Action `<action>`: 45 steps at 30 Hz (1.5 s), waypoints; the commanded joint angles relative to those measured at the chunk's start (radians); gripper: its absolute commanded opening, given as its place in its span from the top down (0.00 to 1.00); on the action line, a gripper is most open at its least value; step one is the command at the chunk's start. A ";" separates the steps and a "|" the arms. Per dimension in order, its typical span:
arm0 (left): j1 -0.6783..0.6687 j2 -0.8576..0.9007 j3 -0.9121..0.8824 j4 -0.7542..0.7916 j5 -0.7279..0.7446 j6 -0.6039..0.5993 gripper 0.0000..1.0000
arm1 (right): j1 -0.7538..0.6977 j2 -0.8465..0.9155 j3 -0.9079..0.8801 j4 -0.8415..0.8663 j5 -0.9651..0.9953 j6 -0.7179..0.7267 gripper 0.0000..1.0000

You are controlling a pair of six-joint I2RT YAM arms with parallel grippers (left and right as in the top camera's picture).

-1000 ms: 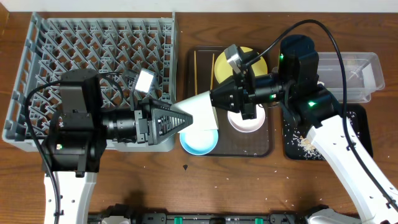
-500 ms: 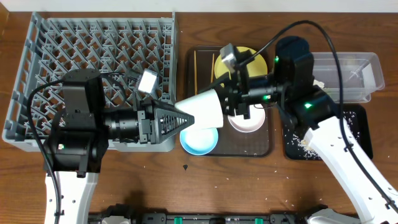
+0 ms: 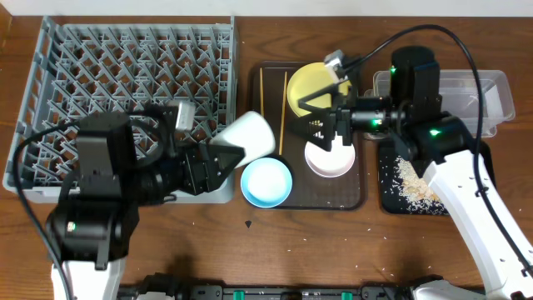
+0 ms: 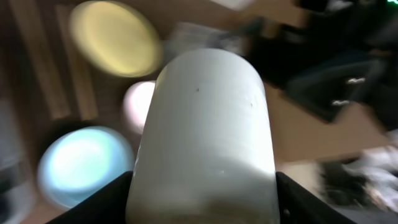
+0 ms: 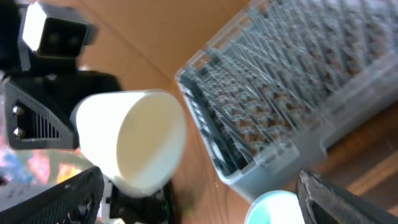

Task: Sort waste into correct bins and load items into the dishwasher
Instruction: 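Place the white cup upside down in the dish rack with the left gripper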

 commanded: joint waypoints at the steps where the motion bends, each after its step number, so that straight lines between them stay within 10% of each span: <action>1: 0.001 -0.050 0.021 -0.082 -0.402 -0.021 0.36 | -0.008 -0.007 0.011 -0.094 0.131 -0.024 0.04; 18: 0.002 0.159 0.028 -0.227 -1.127 -0.143 0.36 | 0.087 -0.007 0.011 -0.289 0.316 -0.124 0.04; 45: 0.205 0.398 0.101 -0.248 -0.797 -0.082 0.11 | 0.115 -0.007 0.011 -0.291 0.339 -0.136 0.03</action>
